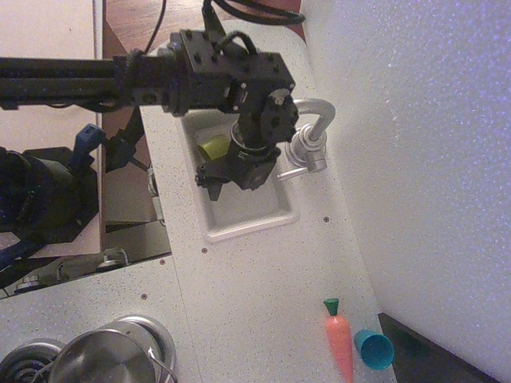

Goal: Turn faucet left

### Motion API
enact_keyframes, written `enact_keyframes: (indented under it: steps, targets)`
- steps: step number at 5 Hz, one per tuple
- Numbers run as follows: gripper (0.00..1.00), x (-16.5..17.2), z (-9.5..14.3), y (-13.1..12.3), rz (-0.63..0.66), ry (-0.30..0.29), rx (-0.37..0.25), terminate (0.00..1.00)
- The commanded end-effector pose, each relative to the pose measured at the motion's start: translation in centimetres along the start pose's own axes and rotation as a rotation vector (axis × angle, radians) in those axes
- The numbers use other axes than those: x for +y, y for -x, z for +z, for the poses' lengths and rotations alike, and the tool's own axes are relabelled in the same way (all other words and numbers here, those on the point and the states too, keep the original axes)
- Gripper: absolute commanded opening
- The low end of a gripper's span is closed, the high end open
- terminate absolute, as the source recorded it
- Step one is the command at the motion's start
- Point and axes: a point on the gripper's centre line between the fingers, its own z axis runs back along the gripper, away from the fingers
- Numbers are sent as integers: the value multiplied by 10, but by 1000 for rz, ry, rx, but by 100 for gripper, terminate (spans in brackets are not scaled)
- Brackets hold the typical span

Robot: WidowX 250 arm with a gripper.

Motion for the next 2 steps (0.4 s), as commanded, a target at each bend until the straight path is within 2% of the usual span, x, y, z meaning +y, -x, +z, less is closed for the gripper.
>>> enact_keyframes:
  steps: [1,2]
  targets:
    - [100,-7,19,18,41,-86,-14,0]
    - [100,-9,16,23,62,-93,1,0]
